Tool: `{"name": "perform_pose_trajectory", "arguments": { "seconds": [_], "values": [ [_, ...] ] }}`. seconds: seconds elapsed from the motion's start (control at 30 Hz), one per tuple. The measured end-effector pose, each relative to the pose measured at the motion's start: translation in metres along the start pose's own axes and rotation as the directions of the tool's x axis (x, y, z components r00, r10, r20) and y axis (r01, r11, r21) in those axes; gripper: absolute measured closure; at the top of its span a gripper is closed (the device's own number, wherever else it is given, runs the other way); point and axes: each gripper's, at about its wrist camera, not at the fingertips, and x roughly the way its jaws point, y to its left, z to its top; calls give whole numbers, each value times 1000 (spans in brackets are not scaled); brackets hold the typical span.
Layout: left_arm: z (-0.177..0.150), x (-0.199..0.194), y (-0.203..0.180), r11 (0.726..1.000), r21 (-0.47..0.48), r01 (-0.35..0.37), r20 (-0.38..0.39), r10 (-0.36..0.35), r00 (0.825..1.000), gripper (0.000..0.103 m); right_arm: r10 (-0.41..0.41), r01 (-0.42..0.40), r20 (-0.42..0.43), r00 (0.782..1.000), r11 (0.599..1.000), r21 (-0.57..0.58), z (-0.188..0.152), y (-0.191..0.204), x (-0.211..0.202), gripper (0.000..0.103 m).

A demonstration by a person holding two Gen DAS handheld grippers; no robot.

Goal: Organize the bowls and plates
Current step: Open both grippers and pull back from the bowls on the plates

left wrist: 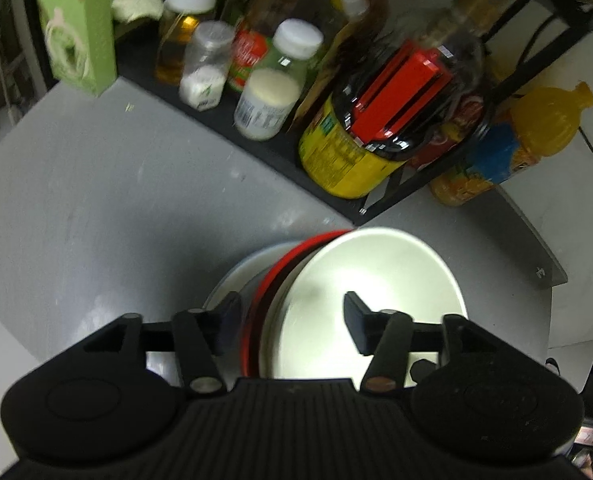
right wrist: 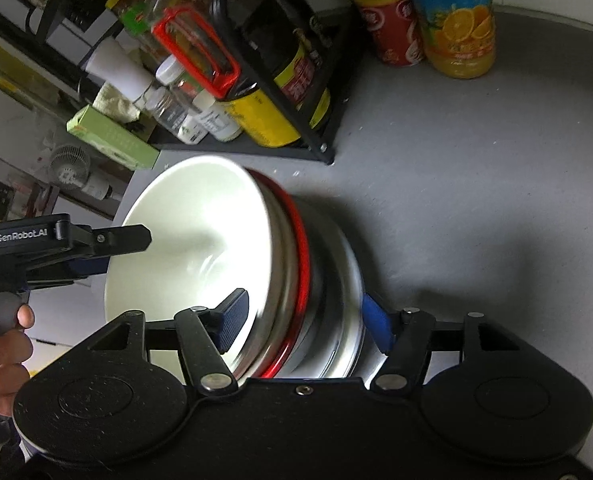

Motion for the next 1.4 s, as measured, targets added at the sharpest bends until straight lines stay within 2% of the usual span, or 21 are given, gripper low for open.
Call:
{"name": "perform_pose_trajectory", "arguments": {
  "seconds": [0.1, 0.3, 0.43, 0.57, 0.7, 0.77, 0.9, 0.97, 1.0, 1.13, 1.4],
  "values": [
    [5, -1, -6, 999, 40, 0, 24, -1, 1000, 37, -20, 20, 29, 999, 1000, -9, 4, -1, -5, 35],
    [16, -9, -17, 996, 85, 30, 69, -36, 997, 37, -74, 74, 109, 991, 997, 6, 3, 0, -30, 23],
    [13, -25, -25, 990, 128, 53, 126, -70, 990, 33, -126, 124, 180, 976, 992, 22, -5, 4, -51, 16],
    [3, -38, -29, 985, 157, 77, 151, -101, 983, 24, -176, 159, 241, 954, 983, 89, -17, 7, -72, 8],
    [-13, -54, -29, 979, 195, 64, 184, -101, 978, 12, -238, 209, 300, 924, 970, 127, -33, 14, -96, 3],
    [-20, -60, -28, 974, 214, 78, 182, -119, 976, 10, -264, 225, 327, 908, 962, 152, -42, 18, -108, 1],
    [-35, -74, -24, 964, 249, 94, 162, -137, 977, 10, -304, 241, 379, 874, 949, 205, -66, 28, -132, 0],
    [-42, -84, -21, 959, 263, 105, 167, -152, 974, 10, -320, 246, 403, 857, 943, 226, -78, 34, -143, 0],
    [-45, -88, -20, 956, 273, 110, 169, -160, 973, 10, -329, 246, 433, 839, 940, 236, -85, 36, -147, 0],
    [-60, -111, -14, 941, 313, 126, 181, -189, 965, 10, -367, 263, 465, 805, 925, 275, -111, 49, -161, 0],
    [-90, -152, 5, 913, 384, 137, 207, -229, 951, 7, -401, 257, 520, 754, 909, 329, -162, 76, -186, 0]
  ]
}}
